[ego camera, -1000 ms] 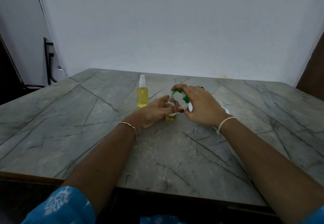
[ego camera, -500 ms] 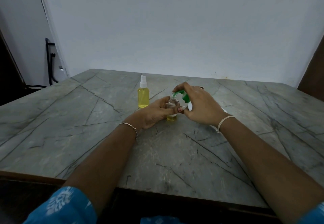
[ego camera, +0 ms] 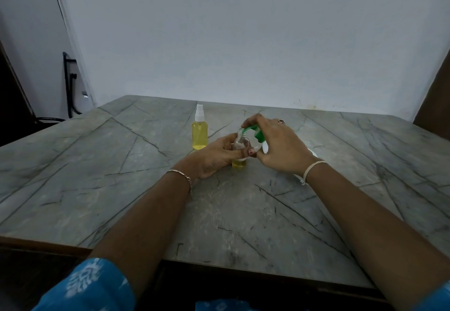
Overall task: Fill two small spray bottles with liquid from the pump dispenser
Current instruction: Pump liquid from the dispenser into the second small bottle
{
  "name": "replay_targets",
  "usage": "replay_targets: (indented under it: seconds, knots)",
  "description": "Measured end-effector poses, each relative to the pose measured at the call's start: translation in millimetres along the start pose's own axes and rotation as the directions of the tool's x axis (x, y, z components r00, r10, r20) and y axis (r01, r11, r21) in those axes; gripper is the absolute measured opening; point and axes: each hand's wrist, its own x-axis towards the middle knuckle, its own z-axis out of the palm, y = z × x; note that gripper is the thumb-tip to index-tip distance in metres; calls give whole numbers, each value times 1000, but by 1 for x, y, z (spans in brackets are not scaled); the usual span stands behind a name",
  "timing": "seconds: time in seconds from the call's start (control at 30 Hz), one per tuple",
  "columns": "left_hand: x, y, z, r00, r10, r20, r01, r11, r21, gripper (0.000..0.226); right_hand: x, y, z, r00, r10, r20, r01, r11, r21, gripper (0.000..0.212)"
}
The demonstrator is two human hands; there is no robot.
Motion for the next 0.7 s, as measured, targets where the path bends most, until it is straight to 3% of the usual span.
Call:
replay_targets:
  seconds: [0.53,0.7]
  knots:
    - [0,0,-1,1000,4,7,-3,1000,-11,49,-1,2,1,1000,14,24,-13,999,-30,67]
    - [-1,2,1,1000,15,9,-15,1000,-27,35,2,-1,2,1000,4,-11,-4,1000,-21,60]
